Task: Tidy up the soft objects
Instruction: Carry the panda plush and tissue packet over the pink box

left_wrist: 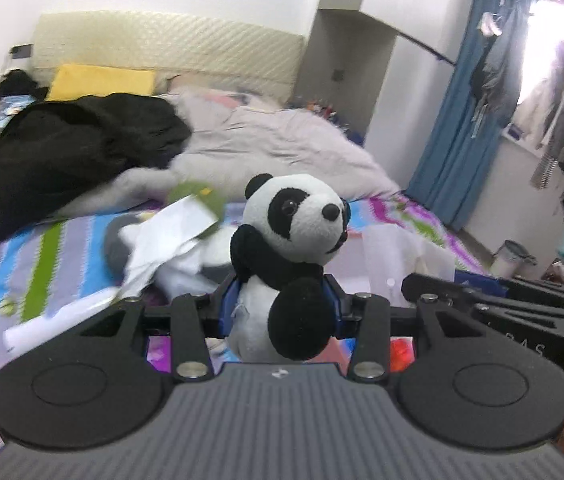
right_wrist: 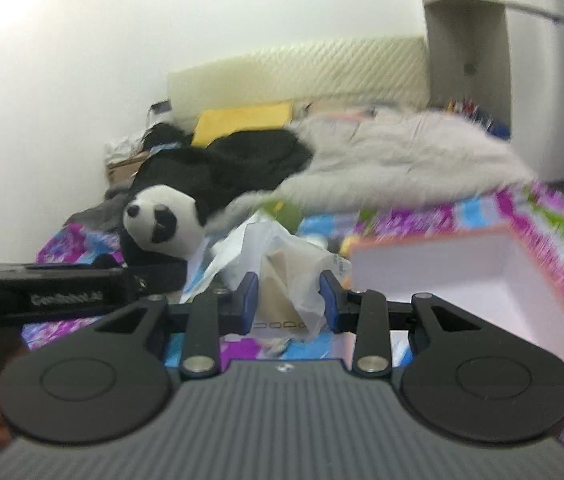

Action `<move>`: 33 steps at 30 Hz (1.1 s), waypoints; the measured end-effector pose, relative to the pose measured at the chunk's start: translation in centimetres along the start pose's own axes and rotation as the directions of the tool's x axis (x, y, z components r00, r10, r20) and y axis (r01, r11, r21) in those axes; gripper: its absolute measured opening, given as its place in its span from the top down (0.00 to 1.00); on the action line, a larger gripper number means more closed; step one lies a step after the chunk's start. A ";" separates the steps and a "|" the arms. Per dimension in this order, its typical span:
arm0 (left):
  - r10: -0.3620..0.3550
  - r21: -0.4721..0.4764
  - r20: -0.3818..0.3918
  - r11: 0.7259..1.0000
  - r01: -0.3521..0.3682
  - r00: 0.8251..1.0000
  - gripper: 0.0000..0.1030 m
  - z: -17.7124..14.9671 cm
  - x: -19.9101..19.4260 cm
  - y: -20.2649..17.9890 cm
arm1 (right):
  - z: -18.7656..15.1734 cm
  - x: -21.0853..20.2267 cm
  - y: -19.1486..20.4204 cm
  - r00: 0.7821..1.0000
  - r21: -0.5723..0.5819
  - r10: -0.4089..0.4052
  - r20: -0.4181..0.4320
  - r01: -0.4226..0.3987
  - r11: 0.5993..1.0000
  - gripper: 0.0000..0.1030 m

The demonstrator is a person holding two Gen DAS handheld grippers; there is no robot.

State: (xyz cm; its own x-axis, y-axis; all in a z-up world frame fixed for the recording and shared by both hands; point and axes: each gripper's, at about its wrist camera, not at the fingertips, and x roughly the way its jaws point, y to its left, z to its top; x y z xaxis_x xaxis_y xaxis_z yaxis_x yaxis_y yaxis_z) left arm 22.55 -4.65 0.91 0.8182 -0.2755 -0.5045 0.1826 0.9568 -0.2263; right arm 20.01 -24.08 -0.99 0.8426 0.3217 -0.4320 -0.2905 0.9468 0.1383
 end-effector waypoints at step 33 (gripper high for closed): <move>-0.116 0.017 -0.456 0.990 0.139 0.882 0.52 -4.0 24.2 -13.1 | -6.7 7.7 -21.5 0.886 0.299 -0.154 -0.438 0.305 0.904 0.62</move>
State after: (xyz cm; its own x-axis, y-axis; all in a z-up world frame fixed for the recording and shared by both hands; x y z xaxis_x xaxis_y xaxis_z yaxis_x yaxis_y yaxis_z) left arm 37.77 -24.22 -11.71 0.4521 -0.3962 -0.7991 0.3037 0.9108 -0.2798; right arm 29.77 -42.04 -13.24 0.5924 0.1354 -0.7942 0.1300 0.9568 0.2601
